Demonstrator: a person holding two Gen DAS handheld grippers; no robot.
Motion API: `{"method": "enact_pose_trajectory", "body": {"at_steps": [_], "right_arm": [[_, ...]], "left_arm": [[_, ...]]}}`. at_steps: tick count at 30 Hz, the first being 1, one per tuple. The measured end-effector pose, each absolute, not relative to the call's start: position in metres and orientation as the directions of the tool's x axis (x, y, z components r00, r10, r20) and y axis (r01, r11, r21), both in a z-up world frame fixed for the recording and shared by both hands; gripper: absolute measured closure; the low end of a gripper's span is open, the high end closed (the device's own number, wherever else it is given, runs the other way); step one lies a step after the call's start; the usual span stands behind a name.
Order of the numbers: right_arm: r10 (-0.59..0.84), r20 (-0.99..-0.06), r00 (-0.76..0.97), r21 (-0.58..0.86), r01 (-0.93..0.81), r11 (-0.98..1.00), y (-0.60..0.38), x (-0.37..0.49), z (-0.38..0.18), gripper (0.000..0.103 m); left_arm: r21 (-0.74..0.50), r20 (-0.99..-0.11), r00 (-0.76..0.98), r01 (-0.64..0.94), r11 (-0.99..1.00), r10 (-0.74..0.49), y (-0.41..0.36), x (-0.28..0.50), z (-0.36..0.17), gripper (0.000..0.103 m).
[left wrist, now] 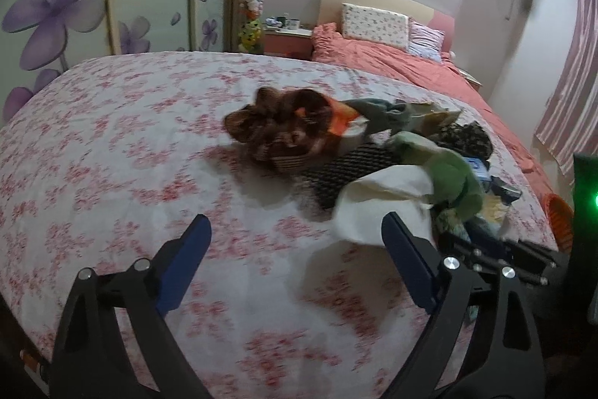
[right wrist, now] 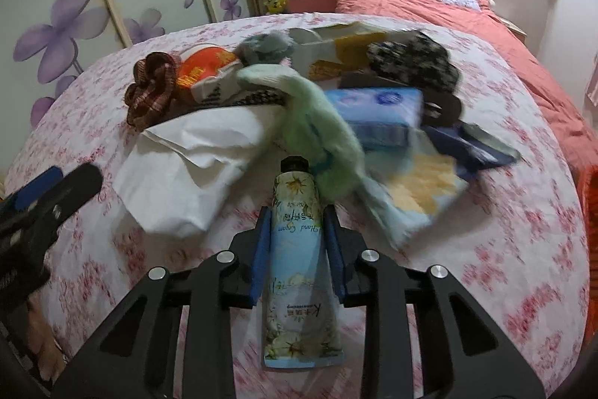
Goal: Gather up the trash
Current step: 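Reach the right tool to the hand cream tube and close on it, then lift the hand cream tube with the right tool while the left tool grasps the black mesh strip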
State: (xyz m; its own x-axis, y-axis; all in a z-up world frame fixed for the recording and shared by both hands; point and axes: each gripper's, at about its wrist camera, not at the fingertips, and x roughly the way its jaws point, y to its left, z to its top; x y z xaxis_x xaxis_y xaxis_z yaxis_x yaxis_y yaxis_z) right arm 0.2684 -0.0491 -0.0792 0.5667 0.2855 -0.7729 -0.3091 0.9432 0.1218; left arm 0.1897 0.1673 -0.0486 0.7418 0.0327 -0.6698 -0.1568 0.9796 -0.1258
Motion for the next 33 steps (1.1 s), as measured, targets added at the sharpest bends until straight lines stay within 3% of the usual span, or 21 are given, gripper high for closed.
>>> {"method": "enact_pose_trajectory", "body": {"at_steps": [17, 28, 33], "right_arm": [[0.134, -0.776, 0.616, 0.139, -0.040, 0.990, -0.135, 0.275, -0.086, 0.074], [0.143, -0.766, 0.626, 0.151, -0.041, 0.988, -0.136, 0.278, -0.091, 0.074], [0.183, -0.770, 0.611, 0.196, -0.046, 0.979, -0.144, 0.274, -0.088, 0.074]], "left_arm": [[0.007, -0.712, 0.701, -0.043, 0.999, 0.035, 0.096, 0.239, -0.060, 0.013], [0.017, -0.726, 0.688, 0.002, 1.000, 0.011, 0.087, 0.246, -0.067, 0.054], [-0.012, -0.704, 0.709, 0.031, 0.999, -0.030, 0.089, 0.241, -0.057, 0.060]]}}
